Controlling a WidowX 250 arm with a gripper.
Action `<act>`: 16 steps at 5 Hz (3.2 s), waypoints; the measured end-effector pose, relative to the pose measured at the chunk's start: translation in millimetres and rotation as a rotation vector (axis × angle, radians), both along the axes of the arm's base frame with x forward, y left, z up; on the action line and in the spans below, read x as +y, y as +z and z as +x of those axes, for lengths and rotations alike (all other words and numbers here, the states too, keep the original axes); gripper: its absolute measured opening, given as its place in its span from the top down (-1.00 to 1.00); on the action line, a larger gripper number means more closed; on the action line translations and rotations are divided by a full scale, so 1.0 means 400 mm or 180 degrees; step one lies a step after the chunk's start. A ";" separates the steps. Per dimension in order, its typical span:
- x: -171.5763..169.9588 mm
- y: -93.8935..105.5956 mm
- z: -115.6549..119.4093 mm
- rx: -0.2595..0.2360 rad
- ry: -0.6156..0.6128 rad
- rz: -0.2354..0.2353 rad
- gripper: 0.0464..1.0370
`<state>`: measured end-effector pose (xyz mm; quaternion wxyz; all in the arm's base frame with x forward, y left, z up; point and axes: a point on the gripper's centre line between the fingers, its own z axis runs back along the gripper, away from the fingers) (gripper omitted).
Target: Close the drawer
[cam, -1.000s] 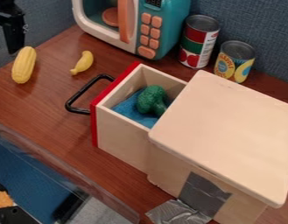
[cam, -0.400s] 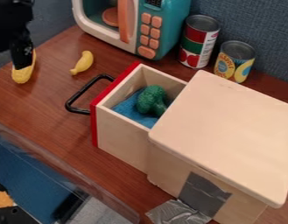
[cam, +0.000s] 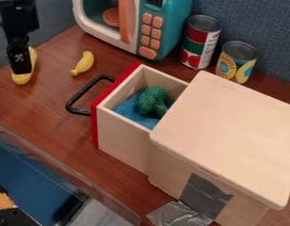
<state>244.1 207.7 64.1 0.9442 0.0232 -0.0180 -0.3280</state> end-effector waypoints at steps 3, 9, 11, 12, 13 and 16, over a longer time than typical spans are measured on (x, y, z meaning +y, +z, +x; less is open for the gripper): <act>-0.098 -0.043 0.022 -0.0060 -0.1855 0.0103 -0.93; -0.304 -0.091 0.071 -0.0191 -0.2215 0.0074 -0.93; -0.393 -0.110 0.066 -0.0176 -0.2295 -0.0005 -0.93; -0.441 -0.113 0.070 -0.0197 -0.2343 -0.0062 -0.93; -0.494 -0.114 0.069 -0.0177 -0.2418 -0.0157 -0.93; -0.460 -0.109 0.050 0.0021 -0.2121 -0.0167 -0.93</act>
